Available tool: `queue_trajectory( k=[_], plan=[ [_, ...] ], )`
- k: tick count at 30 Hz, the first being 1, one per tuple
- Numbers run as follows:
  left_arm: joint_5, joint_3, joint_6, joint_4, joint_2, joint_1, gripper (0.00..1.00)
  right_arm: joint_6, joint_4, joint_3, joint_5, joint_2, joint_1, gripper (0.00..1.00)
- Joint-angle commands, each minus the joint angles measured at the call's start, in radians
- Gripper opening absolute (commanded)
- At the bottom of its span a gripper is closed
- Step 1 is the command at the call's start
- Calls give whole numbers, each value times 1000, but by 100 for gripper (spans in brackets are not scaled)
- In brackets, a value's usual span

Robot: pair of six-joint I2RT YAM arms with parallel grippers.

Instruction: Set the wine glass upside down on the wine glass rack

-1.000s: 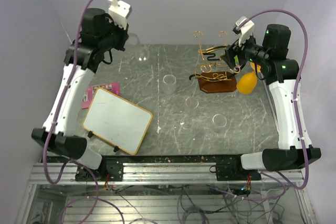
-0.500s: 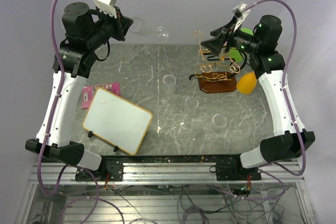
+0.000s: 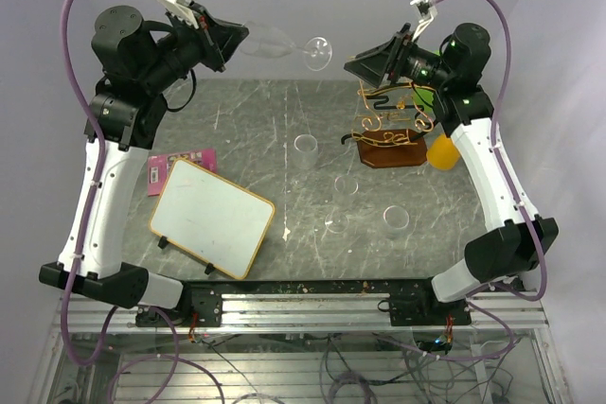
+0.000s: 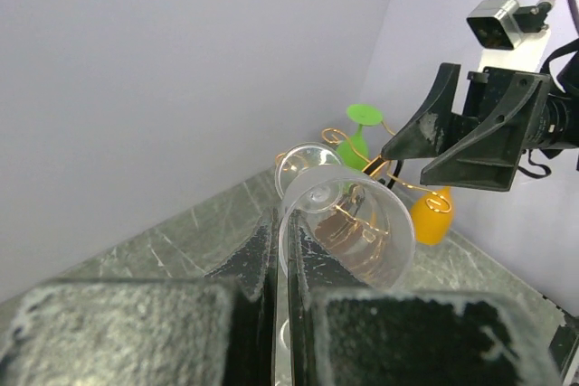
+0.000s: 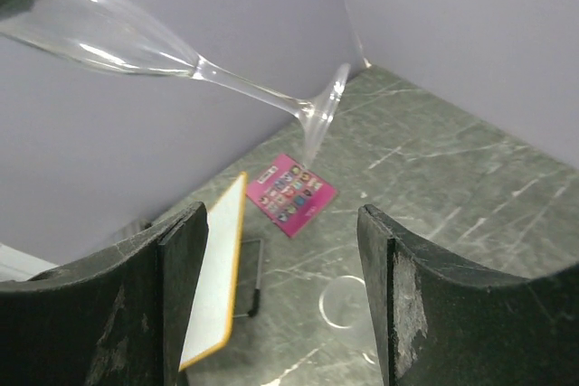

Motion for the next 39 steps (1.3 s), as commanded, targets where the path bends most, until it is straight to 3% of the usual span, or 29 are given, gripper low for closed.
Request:
queue_trajectory(
  k=[1, 6, 16, 25, 31, 34, 39],
  plan=[
    [56, -5, -52, 96, 1, 6, 7, 149, 70, 14, -14, 8, 11, 66],
    [69, -22, -54, 107, 0, 6, 7, 211, 56, 8, 18, 18, 23, 60],
    [106, -43, -77, 139, -7, 7, 7, 167, -36, 58, 115, 65, 87, 44],
    [114, -48, -61, 137, -4, 8, 7, 183, -16, 62, 112, 91, 101, 25],
    [114, -52, -54, 138, -4, 7, 7, 158, -51, 91, 153, 97, 101, 0],
    [129, -64, -62, 143, -6, 7, 7, 139, -76, 100, 179, 98, 96, 0],
    [151, -91, -99, 155, -22, 7, 24, 135, -84, 105, 191, 98, 64, 0]
  ],
)
